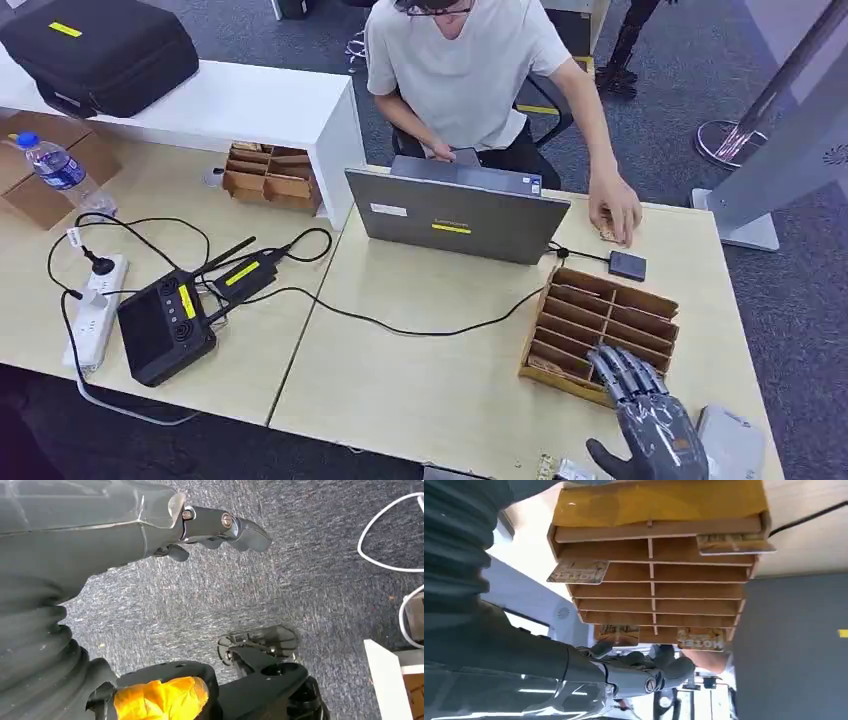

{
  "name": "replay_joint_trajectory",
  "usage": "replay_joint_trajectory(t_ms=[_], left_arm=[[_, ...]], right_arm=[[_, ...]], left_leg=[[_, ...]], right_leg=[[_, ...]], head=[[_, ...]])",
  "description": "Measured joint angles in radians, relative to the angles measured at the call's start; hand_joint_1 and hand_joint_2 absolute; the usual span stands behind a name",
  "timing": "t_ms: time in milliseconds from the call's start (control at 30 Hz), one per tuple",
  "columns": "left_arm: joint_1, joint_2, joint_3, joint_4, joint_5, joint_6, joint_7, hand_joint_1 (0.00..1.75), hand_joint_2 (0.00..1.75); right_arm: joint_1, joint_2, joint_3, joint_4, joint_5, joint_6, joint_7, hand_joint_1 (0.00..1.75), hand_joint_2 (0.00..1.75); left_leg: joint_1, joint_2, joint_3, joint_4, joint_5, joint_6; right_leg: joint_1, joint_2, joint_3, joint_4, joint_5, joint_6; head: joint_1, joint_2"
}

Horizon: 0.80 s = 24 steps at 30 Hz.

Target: Pass the card to the sensor for recognition and then transmit it.

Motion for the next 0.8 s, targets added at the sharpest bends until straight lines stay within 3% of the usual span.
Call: replay_joint_trajectory(t_ms=[367, 700, 800], left_arm=[[0.0, 0.0, 0.0, 0.0, -0.007, -0.002, 0.0, 0.0, 1.75], [0.0, 0.0, 0.0, 0.0, -0.007, -0.001, 0.0, 0.0, 1.75], [0.0, 0.0, 0.0, 0.0, -0.007, 0.0, 0.0, 0.0, 1.75]], right_arm=[[0.001, 0.103, -0.14, 0.08, 0.088, -0.095, -0.048, 0.0, 1.75], [0.011, 0.14, -0.178, 0.1, 0.103, -0.116, -0.052, 0.0, 1.75], [0.015, 0.147, -0.187, 0.102, 0.123, -0.153, -0.053, 0.0, 1.75]], left_leg=[[0.0, 0.0, 0.0, 0.0, 0.0, 0.0], [0.0, 0.0, 0.0, 0.0, 0.0, 0.0], [0.0, 0.0, 0.0, 0.0, 0.0, 0.0]], right_leg=[[0.0, 0.0, 0.0, 0.0, 0.0, 0.0], [0.0, 0.0, 0.0, 0.0, 0.0, 0.0], [0.0, 0.0, 0.0, 0.0, 0.0, 0.0]], head=[[0.0, 0.0], [0.0, 0.0], [0.0, 0.0]])
